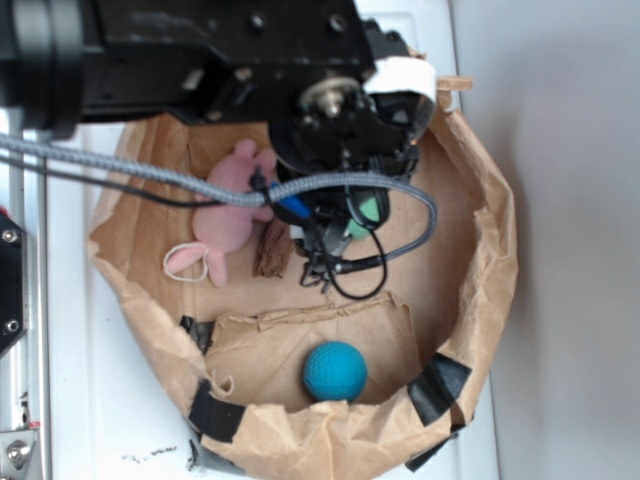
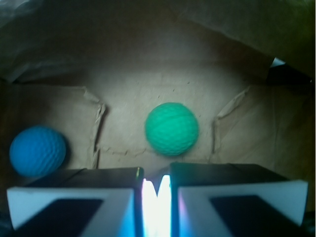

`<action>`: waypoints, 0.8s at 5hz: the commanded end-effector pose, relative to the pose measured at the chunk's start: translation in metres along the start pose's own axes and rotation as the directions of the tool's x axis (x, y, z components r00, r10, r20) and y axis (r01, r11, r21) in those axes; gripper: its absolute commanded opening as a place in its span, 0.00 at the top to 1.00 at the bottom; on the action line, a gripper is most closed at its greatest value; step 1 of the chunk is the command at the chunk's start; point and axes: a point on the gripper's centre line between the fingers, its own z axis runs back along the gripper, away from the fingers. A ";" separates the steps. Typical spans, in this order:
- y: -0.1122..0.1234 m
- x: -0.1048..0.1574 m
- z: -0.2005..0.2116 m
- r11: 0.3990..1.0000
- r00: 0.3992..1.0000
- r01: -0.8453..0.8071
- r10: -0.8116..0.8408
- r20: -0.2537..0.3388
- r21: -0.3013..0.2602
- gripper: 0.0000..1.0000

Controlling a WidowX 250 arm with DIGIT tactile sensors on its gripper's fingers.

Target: Grab the green ball.

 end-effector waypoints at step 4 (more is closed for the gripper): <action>0.009 0.019 -0.064 0.995 0.993 0.001 -0.013 0.116 0.097 0.00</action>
